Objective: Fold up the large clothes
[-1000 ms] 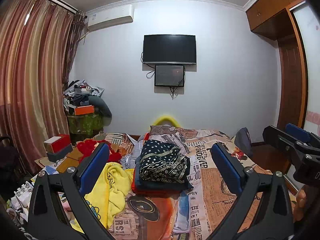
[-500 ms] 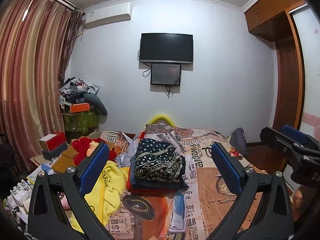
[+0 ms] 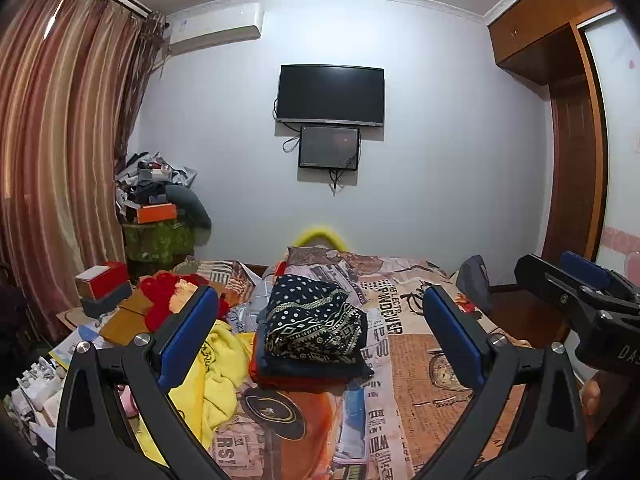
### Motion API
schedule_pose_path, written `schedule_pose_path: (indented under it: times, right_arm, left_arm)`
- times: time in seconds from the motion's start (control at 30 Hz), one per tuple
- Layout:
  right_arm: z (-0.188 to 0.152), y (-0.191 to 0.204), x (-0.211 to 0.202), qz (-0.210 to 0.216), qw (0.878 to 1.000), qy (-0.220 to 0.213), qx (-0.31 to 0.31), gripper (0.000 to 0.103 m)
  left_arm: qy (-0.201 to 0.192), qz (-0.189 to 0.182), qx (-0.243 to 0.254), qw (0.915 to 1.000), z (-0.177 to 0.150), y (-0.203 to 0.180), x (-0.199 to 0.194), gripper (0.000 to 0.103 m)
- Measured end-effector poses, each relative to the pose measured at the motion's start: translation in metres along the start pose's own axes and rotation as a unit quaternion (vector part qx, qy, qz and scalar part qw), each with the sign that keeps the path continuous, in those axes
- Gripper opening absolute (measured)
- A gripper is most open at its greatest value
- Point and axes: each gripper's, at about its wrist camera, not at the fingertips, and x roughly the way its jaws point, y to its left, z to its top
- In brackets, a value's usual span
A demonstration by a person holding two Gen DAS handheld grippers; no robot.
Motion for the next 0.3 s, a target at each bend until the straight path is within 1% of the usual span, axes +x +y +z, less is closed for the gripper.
schedule_pose_path:
  times: [0.3]
  right_arm:
    - [0.0002,0.0016,0.0012,0.000,1.000,0.002,0.001,0.103]
  left_arm:
    - [0.004,0.003,0.001,1.0000,-0.0015,-0.0027,-0.0010,0.102]
